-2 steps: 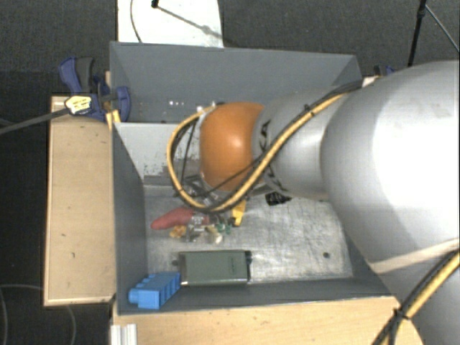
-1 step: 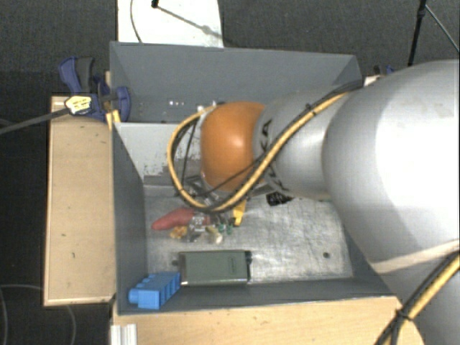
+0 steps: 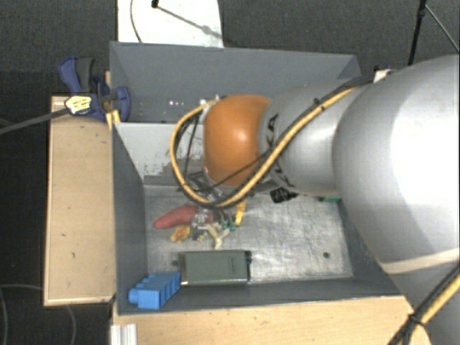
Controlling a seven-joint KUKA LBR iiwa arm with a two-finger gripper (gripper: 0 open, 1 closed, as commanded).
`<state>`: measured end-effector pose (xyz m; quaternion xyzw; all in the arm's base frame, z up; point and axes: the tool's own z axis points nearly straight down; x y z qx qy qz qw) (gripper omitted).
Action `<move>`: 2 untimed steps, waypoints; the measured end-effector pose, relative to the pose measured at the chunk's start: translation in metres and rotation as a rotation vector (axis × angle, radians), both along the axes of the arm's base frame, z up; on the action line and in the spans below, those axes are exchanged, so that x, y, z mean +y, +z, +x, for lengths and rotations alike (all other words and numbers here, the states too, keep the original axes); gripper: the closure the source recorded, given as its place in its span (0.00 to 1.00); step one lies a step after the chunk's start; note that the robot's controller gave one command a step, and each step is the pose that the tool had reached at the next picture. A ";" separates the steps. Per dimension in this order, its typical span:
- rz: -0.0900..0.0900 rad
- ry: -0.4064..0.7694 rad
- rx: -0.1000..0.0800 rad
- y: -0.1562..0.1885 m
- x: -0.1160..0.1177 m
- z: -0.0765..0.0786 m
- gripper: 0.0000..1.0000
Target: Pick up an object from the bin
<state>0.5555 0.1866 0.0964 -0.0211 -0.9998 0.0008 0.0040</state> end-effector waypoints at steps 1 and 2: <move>0.001 -0.001 -0.003 0.025 0.000 0.001 1.00; 0.003 -0.002 -0.012 0.044 0.000 0.002 1.00</move>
Offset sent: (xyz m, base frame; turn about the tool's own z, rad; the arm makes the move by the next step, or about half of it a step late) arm 0.0001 0.0001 0.0512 0.0000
